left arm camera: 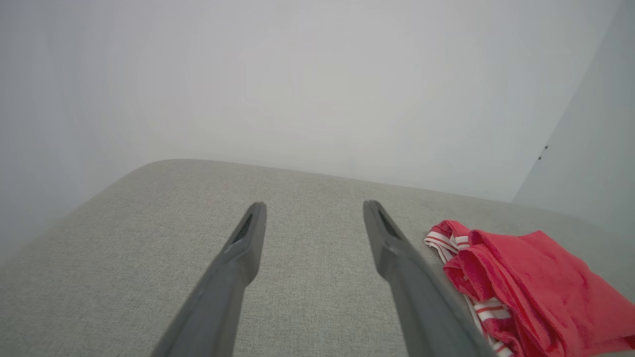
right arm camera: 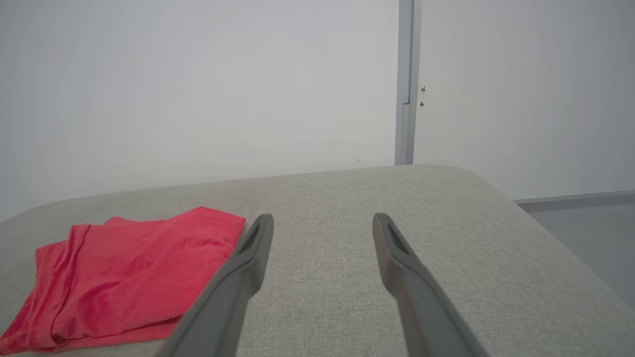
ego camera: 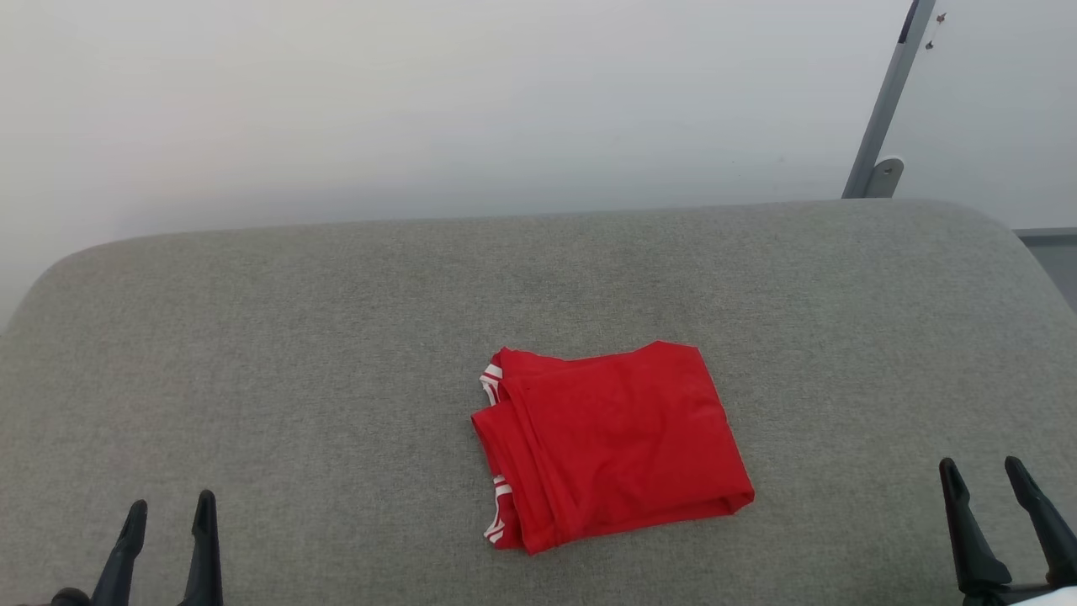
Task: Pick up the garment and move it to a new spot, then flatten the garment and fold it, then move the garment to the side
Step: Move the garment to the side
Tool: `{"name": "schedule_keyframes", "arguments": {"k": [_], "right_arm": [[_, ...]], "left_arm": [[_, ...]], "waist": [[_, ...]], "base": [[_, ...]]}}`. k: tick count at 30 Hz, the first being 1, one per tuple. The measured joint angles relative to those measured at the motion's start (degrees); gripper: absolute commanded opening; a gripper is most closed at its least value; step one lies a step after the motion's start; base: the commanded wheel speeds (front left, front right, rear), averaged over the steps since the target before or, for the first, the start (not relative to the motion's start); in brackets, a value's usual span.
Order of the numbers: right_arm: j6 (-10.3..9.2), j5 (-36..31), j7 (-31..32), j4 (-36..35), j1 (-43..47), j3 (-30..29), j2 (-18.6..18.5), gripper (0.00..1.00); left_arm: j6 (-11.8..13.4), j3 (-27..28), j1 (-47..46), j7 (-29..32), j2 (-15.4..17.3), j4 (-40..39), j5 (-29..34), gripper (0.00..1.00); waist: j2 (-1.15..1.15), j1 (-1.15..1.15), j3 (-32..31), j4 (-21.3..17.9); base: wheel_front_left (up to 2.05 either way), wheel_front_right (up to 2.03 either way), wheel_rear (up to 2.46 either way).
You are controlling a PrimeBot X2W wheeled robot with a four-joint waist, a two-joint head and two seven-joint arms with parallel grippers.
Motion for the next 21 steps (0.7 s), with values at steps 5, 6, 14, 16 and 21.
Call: {"name": "schedule_keyframes", "arguments": {"k": [5, 6, 14, 16, 21], "right_arm": [[0.0, -0.8, 0.0, -0.9, 0.5, -0.1, 0.7, 1.0], [0.0, -0.8, 0.0, -1.0, 0.5, 0.0, 0.8, 1.0], [0.0, 1.4, 3.5, 1.0, -5.3, 5.0, -1.5, 1.0], [0.0, 2.9, 6.7, 2.4, -7.9, 6.8, -2.3, 1.0], [0.01, 8.6, 16.7, 6.4, -14.9, 11.7, -4.7, 1.0]], "left_arm": [[0.0, -0.3, 0.0, 0.0, -0.7, 0.1, 0.1, 1.0], [0.0, -0.3, 0.0, 0.0, -0.9, 0.1, 0.1, 1.0], [0.0, -0.5, -0.3, 0.0, -1.5, -0.1, 0.2, 1.0], [0.0, -0.9, -0.6, 0.0, -1.6, 0.0, 0.2, 1.0], [0.0, -3.2, -1.7, 0.0, -1.6, 0.6, -0.2, 1.0]], "waist": [[0.0, 0.0, 0.1, 0.2], [0.0, 0.0, 0.1, 0.2], [0.0, 0.0, 1.0, 0.7], [0.0, 0.0, 1.3, 1.1], [0.0, 0.0, 2.1, 3.0]], "base": [[0.0, 0.0, 0.0], [0.0, 0.0, 0.0], [0.0, 0.0, 0.0], [0.0, 0.0, 0.0], [0.0, 0.0, 0.0]]}}
